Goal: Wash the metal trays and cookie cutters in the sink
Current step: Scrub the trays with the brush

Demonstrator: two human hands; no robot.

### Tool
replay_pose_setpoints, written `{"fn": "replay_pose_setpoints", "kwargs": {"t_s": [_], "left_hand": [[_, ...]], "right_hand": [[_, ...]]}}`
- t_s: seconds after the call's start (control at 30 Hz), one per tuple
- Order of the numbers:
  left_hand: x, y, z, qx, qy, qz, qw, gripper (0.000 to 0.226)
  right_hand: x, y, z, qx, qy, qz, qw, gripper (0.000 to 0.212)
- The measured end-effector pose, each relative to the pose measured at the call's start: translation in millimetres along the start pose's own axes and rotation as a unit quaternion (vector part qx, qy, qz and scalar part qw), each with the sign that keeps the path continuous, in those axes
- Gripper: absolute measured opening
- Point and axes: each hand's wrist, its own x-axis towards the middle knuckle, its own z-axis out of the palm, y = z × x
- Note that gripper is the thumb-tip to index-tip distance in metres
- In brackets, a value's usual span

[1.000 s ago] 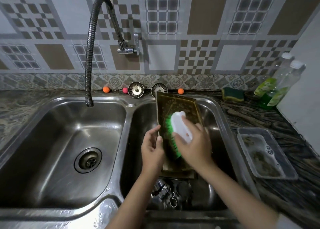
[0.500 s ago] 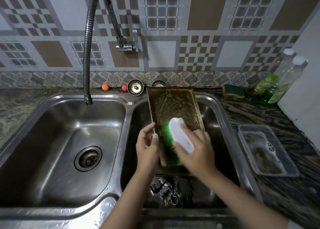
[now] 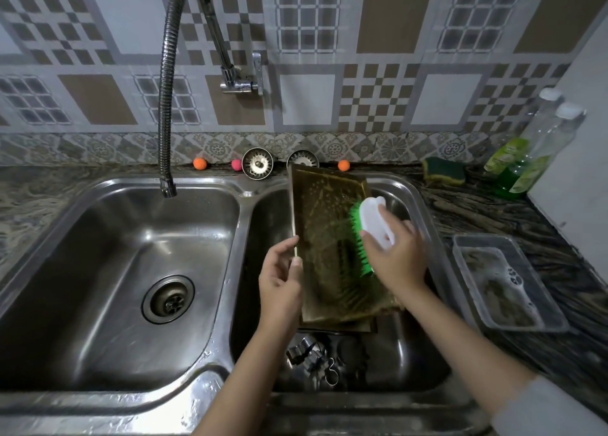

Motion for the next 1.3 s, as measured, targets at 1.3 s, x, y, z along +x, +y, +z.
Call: {"fn": "replay_pose_setpoints", "kwargs": {"t_s": [1.3], "left_hand": [[-7.9,-0.3,7.7,0.084,-0.033,0.099,0.991,0.023]], "right_hand": [[40.8,-17.5,-14.2,0.120,-0.031,0.113,0.986,0.047]]}}
